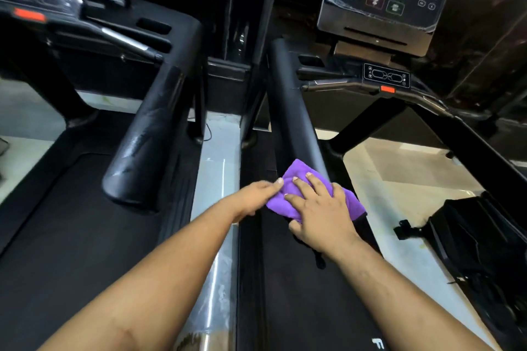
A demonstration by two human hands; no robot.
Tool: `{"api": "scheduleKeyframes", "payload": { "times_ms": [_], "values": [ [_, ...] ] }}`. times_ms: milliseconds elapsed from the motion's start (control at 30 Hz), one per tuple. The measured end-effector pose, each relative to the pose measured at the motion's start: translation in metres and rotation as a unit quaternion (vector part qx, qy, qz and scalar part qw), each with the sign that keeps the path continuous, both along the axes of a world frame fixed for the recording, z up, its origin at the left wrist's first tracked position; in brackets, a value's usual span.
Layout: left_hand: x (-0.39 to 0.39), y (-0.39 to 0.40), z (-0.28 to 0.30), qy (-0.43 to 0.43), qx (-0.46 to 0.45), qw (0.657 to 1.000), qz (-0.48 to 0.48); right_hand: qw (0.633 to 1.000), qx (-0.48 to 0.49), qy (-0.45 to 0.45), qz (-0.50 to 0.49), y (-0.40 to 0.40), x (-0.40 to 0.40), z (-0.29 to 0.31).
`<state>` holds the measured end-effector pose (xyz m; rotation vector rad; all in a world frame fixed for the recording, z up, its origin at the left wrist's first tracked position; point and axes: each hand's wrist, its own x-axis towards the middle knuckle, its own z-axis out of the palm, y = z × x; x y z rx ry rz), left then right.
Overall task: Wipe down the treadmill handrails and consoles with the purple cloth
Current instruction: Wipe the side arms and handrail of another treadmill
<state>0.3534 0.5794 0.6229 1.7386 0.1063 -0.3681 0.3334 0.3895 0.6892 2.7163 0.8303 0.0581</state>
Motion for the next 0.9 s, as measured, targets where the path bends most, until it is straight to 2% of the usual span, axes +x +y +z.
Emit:
{"api": "scheduleKeyframes", "payload": {
  "times_ms": [67, 167, 233, 300, 367, 400, 467, 533, 667, 700, 767, 900],
  "values": [
    [-0.028, -0.01, -0.003, 0.023, -0.026, 0.999, 0.0, 0.999, 0.024, -0.029, 0.013, -0.012, -0.016, -0.013],
    [-0.061, -0.027, -0.006, 0.003, -0.089, 0.994, 0.058, 0.994, 0.082, -0.059, 0.032, -0.025, -0.043, -0.022],
    [-0.081, -0.033, 0.002, -0.023, -0.124, 0.987, 0.1, 0.989, 0.136, -0.05, 0.03, -0.029, -0.056, -0.024],
    [-0.101, -0.033, 0.011, -0.059, -0.115, 0.983, 0.129, 0.979, 0.198, -0.03, 0.037, -0.034, -0.07, -0.028],
    [-0.12, -0.027, 0.022, -0.095, -0.092, 0.982, 0.131, 0.954, 0.293, 0.019, 0.054, -0.039, -0.082, -0.033],
    [-0.129, -0.023, 0.027, -0.109, -0.084, 0.983, 0.123, 0.931, 0.355, 0.068, 0.053, -0.04, -0.088, -0.032],
    [-0.147, -0.011, 0.036, -0.13, -0.059, 0.984, 0.104, 0.859, 0.485, 0.161, 0.029, -0.033, -0.1, -0.034],
    [-0.161, 0.002, 0.041, -0.148, -0.042, 0.983, 0.097, 0.785, 0.58, 0.215, -0.023, -0.017, -0.105, -0.039],
    [-0.183, 0.031, 0.046, -0.164, 0.004, 0.98, 0.11, 0.67, 0.651, 0.346, -0.084, 0.024, -0.105, -0.049],
    [-0.188, 0.038, 0.047, -0.171, 0.022, 0.978, 0.116, 0.664, 0.654, 0.35, -0.094, 0.034, -0.105, -0.05],
    [-0.195, 0.058, 0.048, -0.18, 0.079, 0.97, 0.14, 0.68, 0.647, 0.329, -0.103, 0.056, -0.102, -0.05],
    [-0.208, 0.095, 0.053, -0.181, 0.288, 0.92, 0.192, 0.745, 0.595, 0.287, -0.091, 0.088, -0.091, -0.046]
  ]
}}
